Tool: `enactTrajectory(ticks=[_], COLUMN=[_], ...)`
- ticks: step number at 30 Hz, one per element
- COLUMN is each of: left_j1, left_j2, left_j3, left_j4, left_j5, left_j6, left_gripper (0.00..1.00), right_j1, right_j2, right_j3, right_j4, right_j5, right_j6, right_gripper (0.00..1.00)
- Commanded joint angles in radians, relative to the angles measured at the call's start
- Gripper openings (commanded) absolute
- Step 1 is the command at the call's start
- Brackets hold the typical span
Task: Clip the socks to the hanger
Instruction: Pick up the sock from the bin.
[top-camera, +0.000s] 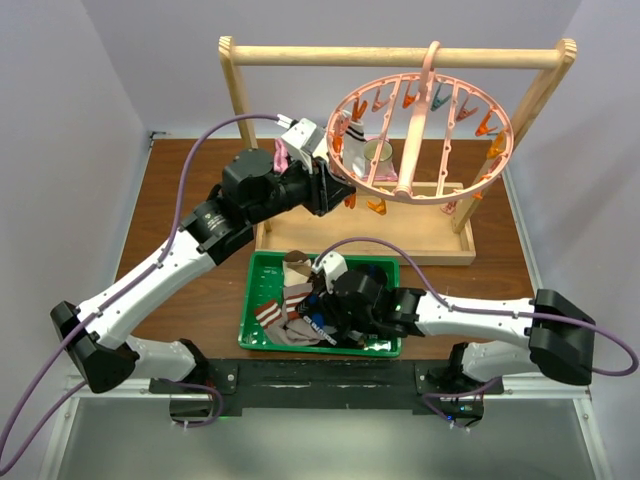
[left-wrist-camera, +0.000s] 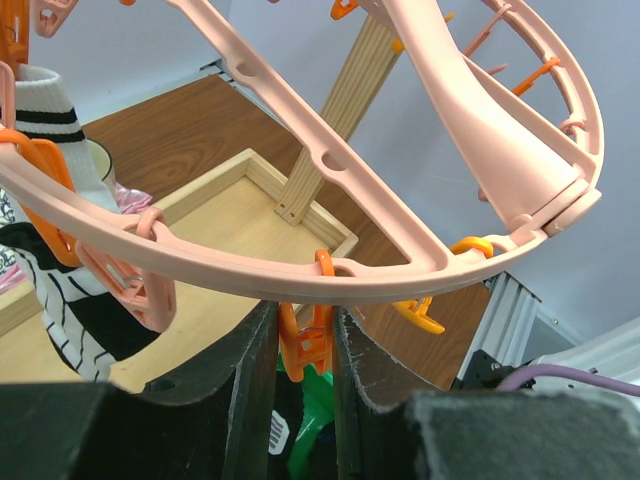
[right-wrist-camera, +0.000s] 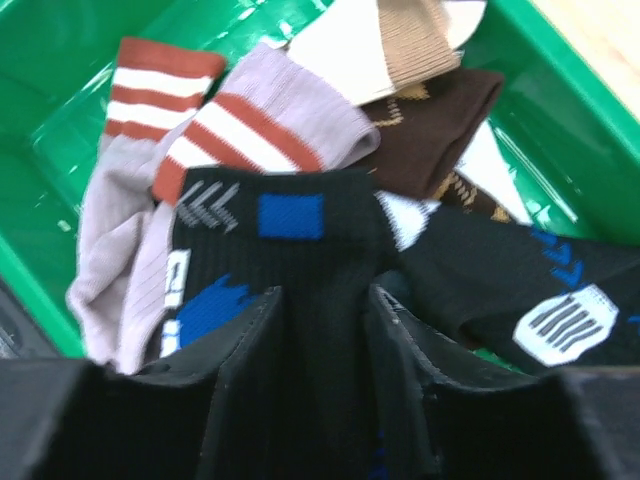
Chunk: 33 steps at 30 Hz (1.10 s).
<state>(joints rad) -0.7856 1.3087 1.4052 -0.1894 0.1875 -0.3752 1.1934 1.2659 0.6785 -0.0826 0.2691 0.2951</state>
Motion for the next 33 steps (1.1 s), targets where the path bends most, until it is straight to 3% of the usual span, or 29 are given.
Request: enactTrajectory(ticks=[1, 6, 11, 20, 24, 25, 27, 33], left_j1=[0.006, 0.005, 0.006, 0.006, 0.006, 0.006, 0.006, 0.006], left_j2=[-0.039, -0.043, -0.046, -0.052, -0.054, -0.054, -0.052, -0.045], left_j3=[-0.020, -0.025, -0.025, -0.032, -0.032, -0.032, -0.035, -0.034], left_j4=[0.005, 0.010, 0.011, 0.015, 0.016, 0.016, 0.016, 0.021], left_j5=[0.020, 0.021, 0.023, 0.026, 0.026, 0.026, 0.024, 0.026], left_j6=[-0.008, -0.008, -0.002, -0.001, -0.001, -0.001, 0.001, 0.002], left_gripper=[0.00, 0.00, 0.00, 0.00, 0.00, 0.00, 0.00, 0.00], right_j1=[-0.078, -0.176, -0.184, -0.186, -0.184, -0.184, -0.184, -0.129], right_j2=[0.007, 0.052, 0.095, 0.135, 0.153, 0.148, 0.115, -0.061], right_j3=[0.039, 0.039, 0.070, 0.092, 0.092, 0.087, 0.075, 0.069], right_j4=[0.069, 0.125, 0.155, 0.167, 0.182, 0.185, 0.191, 0.115], right_j5=[-0.131, -0.266, -0.395, -0.432, -0.458, -0.456, -0.447, -0.282], right_j6=[-0.043, -0.062, -0.093, -0.097, -0.085, -0.083, -0.077, -0.080], right_gripper=[0.46, 0.46, 0.45, 0.44, 0.24, 0.14, 0.03, 0.00])
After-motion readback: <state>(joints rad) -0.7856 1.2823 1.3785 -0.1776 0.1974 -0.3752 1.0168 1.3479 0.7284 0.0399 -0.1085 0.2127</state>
